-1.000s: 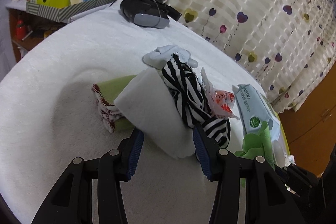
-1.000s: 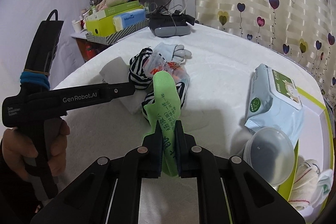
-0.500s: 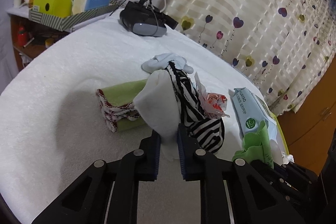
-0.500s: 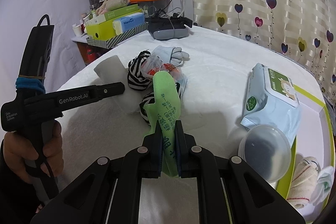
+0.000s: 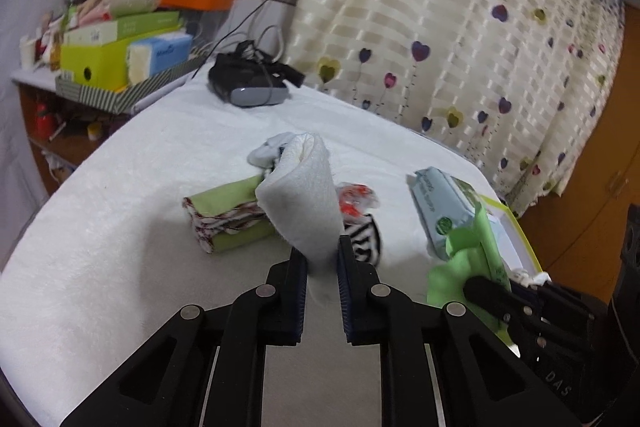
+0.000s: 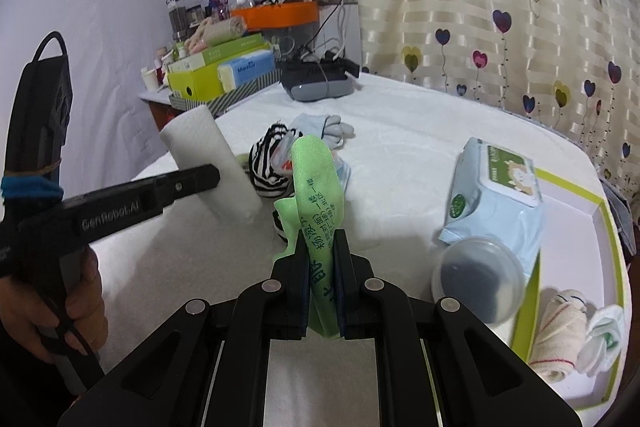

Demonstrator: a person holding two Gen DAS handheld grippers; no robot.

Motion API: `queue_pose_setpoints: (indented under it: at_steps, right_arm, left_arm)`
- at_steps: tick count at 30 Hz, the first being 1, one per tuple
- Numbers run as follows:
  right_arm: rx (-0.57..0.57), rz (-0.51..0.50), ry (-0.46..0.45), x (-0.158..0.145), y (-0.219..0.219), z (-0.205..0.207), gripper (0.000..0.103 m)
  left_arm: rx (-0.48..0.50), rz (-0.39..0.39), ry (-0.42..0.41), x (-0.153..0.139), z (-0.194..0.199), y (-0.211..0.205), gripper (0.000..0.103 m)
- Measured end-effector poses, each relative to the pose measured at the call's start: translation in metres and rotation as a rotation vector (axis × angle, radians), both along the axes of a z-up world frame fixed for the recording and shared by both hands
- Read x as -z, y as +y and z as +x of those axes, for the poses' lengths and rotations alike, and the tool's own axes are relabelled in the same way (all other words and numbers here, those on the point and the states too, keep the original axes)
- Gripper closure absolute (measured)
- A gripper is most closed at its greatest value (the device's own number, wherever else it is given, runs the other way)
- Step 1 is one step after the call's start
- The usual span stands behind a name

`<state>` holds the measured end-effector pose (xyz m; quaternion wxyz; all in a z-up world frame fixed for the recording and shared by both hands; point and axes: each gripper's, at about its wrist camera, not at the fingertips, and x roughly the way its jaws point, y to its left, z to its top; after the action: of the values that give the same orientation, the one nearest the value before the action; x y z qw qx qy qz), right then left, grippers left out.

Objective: Organize soft objects
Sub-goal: 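Grasp the white towel roll with the left tool while the right tool holds the green cloth, then carry the green cloth and towel roll over the box and lower them in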

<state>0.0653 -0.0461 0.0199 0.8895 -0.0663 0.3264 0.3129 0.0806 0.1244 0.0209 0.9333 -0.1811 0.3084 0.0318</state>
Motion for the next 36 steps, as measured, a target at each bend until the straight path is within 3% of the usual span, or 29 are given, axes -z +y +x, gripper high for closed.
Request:
queue_pose_setpoints:
  at_steps: [16, 36]
  right_arm:
    - [0.101, 0.06, -0.069, -0.026, -0.058, -0.024, 0.093]
    - [0.232, 0.118, -0.086, -0.029, -0.14, -0.017, 0.093]
  left_arm:
    - [0.135, 0.063, -0.044, -0.029, -0.013, -0.068, 0.089]
    - [0.295, 0.128, -0.07, -0.046, 0.007, -0.157, 0.089]
